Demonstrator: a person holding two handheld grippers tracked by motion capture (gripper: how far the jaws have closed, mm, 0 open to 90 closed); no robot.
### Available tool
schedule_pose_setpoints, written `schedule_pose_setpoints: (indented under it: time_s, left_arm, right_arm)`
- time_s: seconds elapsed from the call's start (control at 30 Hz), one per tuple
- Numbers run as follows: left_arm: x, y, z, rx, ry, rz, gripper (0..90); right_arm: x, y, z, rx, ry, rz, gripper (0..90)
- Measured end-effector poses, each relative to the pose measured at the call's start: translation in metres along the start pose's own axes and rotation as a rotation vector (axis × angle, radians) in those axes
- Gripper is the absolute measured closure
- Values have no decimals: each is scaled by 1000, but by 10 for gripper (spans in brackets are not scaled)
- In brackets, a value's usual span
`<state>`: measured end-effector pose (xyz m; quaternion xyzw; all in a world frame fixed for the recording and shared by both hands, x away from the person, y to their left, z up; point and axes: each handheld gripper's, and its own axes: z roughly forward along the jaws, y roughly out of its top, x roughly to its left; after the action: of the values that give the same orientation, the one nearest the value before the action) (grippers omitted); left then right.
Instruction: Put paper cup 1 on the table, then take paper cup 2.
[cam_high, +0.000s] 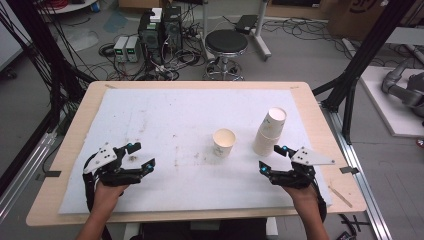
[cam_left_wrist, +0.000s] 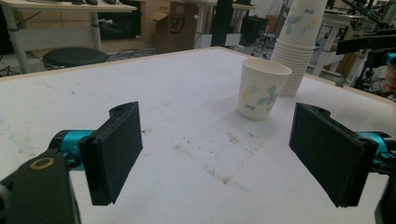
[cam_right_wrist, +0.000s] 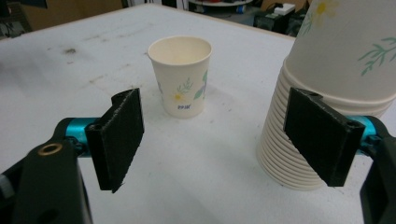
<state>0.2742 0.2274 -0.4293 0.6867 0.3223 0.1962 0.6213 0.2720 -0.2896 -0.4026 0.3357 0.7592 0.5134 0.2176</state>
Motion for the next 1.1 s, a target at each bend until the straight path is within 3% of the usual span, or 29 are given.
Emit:
schedule_pose_setpoints:
  time_s: [0.63, 1.1]
  left_arm:
    - [1, -2, 3, 10, -13, 0, 171]
    - [-5, -3, 1, 33, -13, 10, 171]
  right_arm:
    - [-4, -4, -4, 8, -36, 21, 208]
    - [-6, -5, -2, 15, -22, 17, 209]
